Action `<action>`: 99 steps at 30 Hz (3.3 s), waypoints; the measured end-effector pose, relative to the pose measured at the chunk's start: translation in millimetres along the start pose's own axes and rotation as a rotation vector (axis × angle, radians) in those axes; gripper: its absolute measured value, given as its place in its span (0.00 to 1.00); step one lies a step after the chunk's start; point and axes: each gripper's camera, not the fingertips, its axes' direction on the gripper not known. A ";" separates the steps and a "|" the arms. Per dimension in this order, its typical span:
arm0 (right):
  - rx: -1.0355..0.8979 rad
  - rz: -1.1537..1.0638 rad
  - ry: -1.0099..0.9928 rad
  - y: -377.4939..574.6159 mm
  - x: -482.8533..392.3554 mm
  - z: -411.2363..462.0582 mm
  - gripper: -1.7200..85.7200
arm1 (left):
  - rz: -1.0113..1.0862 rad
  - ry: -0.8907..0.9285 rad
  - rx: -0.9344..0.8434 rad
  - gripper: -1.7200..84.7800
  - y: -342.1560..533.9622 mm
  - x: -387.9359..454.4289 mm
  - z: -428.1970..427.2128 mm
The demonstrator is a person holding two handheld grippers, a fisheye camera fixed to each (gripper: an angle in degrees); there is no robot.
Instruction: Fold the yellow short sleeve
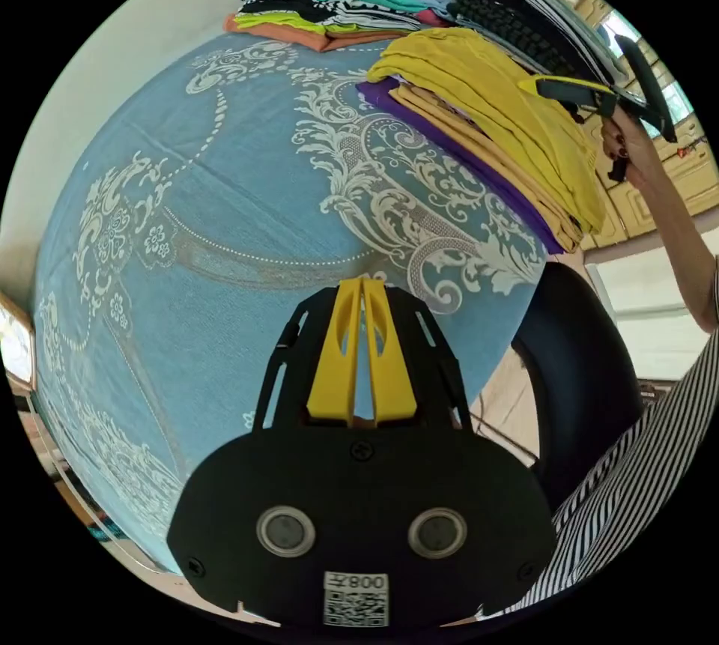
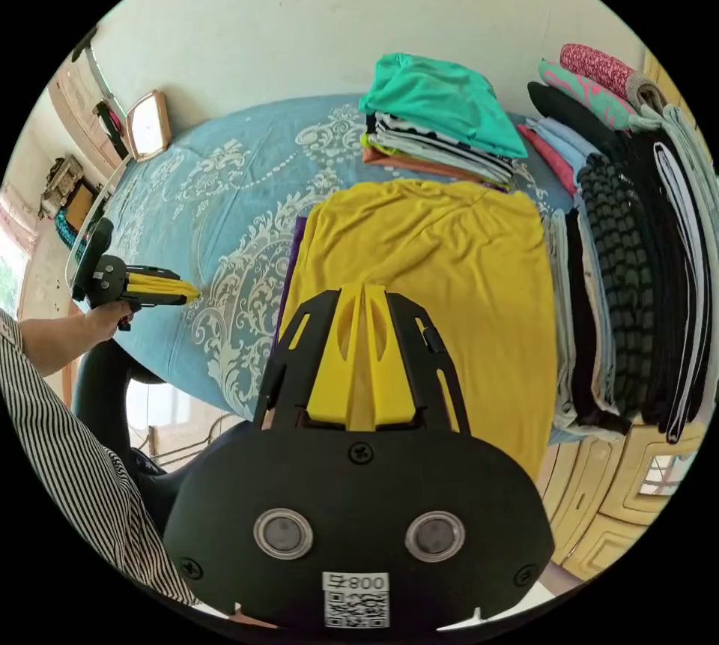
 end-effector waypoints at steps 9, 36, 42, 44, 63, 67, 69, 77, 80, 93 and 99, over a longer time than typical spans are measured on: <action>0.117 0.082 -0.038 3.9 -10.4 -50.2 0.05 | -0.091 0.169 0.002 0.02 0.0 -13.6 -8.8; 0.329 0.190 -0.162 144.7 79.2 -188.1 0.02 | -0.062 0.287 0.214 0.02 -7.6 -19.8 -75.8; 0.556 0.354 -0.280 281.1 147.7 -289.7 0.02 | 0.055 0.363 0.294 0.03 -65.1 -10.0 -104.2; 0.624 0.407 -0.318 320.9 168.5 -315.6 0.02 | 0.097 0.389 0.313 0.03 -84.4 -4.3 -109.9; 0.786 0.537 -0.310 490.3 278.0 -406.6 0.02 | 0.300 0.122 0.223 0.07 -268.4 9.8 -105.9; 0.781 0.545 -0.309 503.0 288.8 -410.0 0.02 | 0.340 0.134 0.187 0.06 -280.7 -1.5 -100.6; 0.779 0.549 -0.306 510.1 295.1 -412.5 0.02 | 0.367 0.137 0.158 0.05 -283.0 -5.9 -96.9; 0.772 0.567 -0.307 529.4 312.0 -417.5 0.02 | 0.424 0.150 0.121 0.03 -265.9 -41.2 -97.7; 0.772 0.577 -0.305 534.4 316.8 -418.0 0.02 | 0.421 0.175 0.133 0.03 -247.5 -60.6 -105.8; 0.827 0.551 -0.300 545.7 313.2 -441.7 0.02 | 0.299 0.419 0.359 0.02 -84.3 -196.1 -218.0; 0.910 0.468 -0.330 544.7 293.0 -470.2 0.02 | 0.212 0.466 0.517 0.02 51.8 -271.1 -310.2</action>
